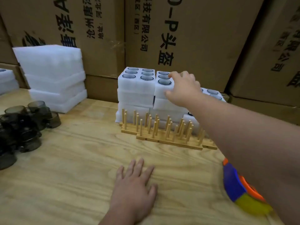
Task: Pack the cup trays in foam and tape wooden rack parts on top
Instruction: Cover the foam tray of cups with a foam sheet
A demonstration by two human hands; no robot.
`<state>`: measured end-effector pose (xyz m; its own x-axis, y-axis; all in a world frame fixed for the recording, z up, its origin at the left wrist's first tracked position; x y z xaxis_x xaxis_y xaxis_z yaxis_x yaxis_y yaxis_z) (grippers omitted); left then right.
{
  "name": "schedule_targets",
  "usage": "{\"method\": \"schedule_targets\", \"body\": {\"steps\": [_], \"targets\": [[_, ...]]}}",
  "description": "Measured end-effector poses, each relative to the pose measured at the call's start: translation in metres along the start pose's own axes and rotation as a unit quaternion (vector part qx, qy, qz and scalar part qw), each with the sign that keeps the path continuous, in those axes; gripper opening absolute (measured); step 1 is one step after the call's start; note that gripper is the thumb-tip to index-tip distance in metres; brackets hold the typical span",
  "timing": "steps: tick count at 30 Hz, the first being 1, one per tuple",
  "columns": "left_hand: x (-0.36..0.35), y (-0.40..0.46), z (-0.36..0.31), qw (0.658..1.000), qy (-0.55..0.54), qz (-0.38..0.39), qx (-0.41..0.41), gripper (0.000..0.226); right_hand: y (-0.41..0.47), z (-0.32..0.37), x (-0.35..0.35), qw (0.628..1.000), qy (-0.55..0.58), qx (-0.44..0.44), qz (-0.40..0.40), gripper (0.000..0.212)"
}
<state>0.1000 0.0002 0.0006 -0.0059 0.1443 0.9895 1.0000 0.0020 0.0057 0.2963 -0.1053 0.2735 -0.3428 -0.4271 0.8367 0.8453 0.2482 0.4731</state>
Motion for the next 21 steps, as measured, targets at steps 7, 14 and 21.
{"method": "schedule_targets", "body": {"steps": [7, 14, 21], "targets": [[0.002, 0.01, 0.004, 1.0, -0.015, -0.024, -0.005, 0.078, 0.017, -0.024, -0.048, 0.983, -0.1, -0.055, 0.144, 0.05], [0.006, 0.014, 0.006, 0.999, -0.034, -0.031, -0.005, 0.078, 0.027, -0.023, -0.031, 0.992, -0.095, -0.043, 0.07, 0.029], [0.004, 0.006, 0.007, 0.999, -0.009, -0.035, 0.017, 0.079, -0.014, -0.01, 0.041, 0.999, 0.014, -0.024, -0.019, 0.039]]}}
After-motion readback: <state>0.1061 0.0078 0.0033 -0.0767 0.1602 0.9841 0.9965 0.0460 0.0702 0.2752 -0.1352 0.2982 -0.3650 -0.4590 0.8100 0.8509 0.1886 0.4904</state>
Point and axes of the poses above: each hand's wrist, its own y-axis towards the middle knuckle, its own x-axis out of the back of the hand, z = x × y, the point moved 10 cm from there along y, towards the middle knuckle, and after that the axes turned 10 degrees about y, right-handed, at the moved point
